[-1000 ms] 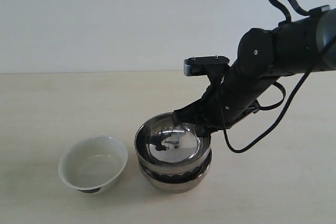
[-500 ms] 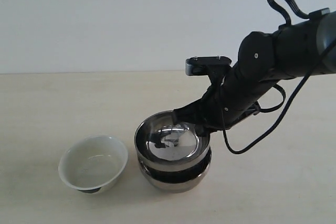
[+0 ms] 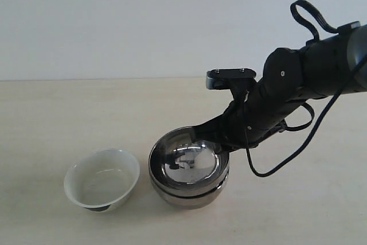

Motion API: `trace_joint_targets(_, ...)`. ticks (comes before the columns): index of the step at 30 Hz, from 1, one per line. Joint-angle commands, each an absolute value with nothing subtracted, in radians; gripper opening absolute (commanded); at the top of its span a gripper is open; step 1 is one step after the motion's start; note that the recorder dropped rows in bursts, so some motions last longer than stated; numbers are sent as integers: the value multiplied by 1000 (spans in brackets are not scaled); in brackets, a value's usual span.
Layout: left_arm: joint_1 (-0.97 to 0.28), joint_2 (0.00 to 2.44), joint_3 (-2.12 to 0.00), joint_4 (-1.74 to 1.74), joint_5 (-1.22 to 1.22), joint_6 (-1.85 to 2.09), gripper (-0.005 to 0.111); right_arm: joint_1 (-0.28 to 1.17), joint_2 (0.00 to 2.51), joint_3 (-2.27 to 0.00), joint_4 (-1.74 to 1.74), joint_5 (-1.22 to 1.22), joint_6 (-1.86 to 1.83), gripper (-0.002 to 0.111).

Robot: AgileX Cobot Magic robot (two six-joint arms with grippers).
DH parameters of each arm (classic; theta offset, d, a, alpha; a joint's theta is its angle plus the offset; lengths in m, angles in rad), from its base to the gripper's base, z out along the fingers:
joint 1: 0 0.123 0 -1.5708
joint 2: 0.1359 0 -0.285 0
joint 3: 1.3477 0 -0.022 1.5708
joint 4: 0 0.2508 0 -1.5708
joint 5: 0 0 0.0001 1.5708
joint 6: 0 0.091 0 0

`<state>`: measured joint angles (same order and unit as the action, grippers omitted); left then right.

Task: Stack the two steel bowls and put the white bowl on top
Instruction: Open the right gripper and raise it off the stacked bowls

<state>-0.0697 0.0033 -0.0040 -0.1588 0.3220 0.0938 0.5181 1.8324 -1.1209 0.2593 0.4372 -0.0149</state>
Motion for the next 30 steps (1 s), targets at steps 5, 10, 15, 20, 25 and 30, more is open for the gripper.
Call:
trace_joint_targets(5,-67,0,0,-160,315,97,32,521,1821,-1118,277,426,-21,37)
trace_joint_targets(10,-67,0,0,-160,315,97,32,521,1774,-1118,277,403,-28,32)
trace_joint_targets(15,-67,0,0,-160,315,97,32,521,1724,-1118,277,385,-36,25)
trace_joint_targets(20,-67,0,0,-160,315,97,32,521,1729,-1116,277,398,-52,0)
trace_joint_targets(25,-67,0,0,-160,315,97,32,521,1774,-1116,277,395,-56,0)
trace_joint_targets(30,-67,0,0,-160,315,97,32,521,1813,-1116,277,383,-56,0)
